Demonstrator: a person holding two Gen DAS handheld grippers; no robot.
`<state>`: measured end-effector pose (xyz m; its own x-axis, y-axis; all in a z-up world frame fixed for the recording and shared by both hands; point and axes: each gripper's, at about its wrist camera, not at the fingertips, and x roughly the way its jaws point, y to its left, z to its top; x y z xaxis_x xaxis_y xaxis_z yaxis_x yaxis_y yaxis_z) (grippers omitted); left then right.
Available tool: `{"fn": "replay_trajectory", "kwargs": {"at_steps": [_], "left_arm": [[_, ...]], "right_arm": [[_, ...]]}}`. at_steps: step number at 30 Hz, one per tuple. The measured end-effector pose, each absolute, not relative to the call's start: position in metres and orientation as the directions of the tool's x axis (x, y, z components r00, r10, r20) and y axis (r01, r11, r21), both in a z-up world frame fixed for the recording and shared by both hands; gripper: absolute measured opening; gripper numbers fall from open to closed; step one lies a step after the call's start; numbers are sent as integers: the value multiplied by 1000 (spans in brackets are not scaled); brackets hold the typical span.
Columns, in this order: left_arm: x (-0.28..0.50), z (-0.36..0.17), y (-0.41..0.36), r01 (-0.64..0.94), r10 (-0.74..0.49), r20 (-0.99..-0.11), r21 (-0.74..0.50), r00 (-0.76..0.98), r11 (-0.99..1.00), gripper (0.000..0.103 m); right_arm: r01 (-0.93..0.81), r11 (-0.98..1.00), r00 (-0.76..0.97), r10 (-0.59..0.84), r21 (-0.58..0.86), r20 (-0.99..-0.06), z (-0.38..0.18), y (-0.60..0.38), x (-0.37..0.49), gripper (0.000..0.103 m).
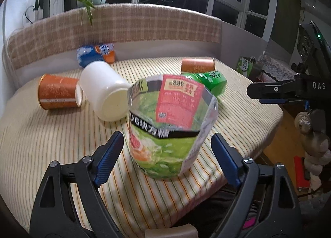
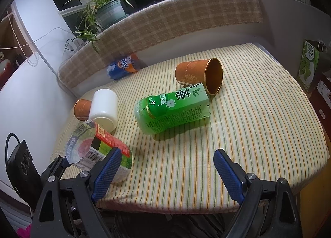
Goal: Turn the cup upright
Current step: 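Open the left tool to release the standing can and pull back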
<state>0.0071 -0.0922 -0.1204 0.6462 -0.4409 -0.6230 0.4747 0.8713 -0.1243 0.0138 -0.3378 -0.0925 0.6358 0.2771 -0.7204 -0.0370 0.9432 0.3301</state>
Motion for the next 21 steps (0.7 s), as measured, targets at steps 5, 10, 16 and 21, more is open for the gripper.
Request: {"fn": "replay_trajectory", "kwargs": {"at_steps": [5, 10, 16, 21], "left_arm": [[-1, -121, -86, 474, -432, -633, -114, 643, 873, 89], [-17, -109, -68, 433, -384, -602, -69, 701, 899, 89], [-36, -82, -43, 319, -283, -513, -18, 811, 947, 89], [-37, -58, -34, 212, -193, -432, -5, 881, 977, 89]], "right_arm": [[-50, 943, 640, 283, 329, -715, -91, -337, 12, 92], [-78, 951, 679, 270, 299, -683, -83, -332, 8, 92], [-116, 969, 759, 228, 217, -610, -71, -316, -1, 92], [-134, 984, 821, 177, 117, -543, -64, -297, -10, 96]]}}
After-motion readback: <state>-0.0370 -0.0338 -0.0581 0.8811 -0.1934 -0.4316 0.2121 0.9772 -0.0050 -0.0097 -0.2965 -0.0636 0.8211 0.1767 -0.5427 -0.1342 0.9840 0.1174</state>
